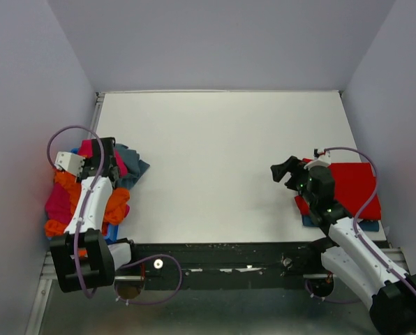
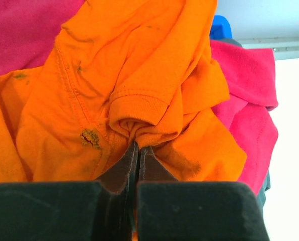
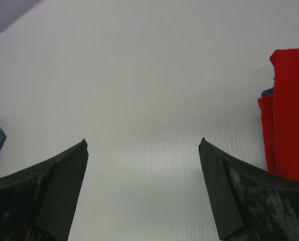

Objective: Fold and stack the t-shirts
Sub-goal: Grab crumpled tshirt from bin with the left arm

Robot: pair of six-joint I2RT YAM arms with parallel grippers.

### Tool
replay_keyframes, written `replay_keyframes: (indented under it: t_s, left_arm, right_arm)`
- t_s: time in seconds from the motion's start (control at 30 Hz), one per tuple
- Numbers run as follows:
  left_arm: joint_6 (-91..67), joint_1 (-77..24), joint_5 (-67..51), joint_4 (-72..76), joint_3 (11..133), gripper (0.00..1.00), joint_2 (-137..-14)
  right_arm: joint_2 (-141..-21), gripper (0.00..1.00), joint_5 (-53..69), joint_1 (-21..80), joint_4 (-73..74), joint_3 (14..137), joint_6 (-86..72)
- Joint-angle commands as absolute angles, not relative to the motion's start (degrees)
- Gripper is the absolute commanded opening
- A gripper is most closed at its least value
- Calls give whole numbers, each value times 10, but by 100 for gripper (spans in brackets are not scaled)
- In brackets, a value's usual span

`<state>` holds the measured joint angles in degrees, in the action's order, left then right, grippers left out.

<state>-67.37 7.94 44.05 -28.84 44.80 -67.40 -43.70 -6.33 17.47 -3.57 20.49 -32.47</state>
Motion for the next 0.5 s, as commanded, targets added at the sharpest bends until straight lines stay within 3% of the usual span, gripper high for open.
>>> replay_keyframes:
  t_s: [0.0, 0.17, 0.37, 0.47]
  left_arm:
    - [-684, 95, 437, -332, 477, 0, -639]
    - [-632, 94, 398, -304, 505, 0, -545]
    - [-517, 84, 203, -170, 571, 0, -484]
    - [-497, 24, 102, -129, 641, 0, -511]
  right_arm:
    - [-432, 100, -70, 178, -49, 196, -318]
    - [-432, 100, -72, 178, -50, 197, -318]
    - [-430, 100, -79, 178, -48, 197, -317]
    - [-425, 100, -83, 178, -46, 197, -317]
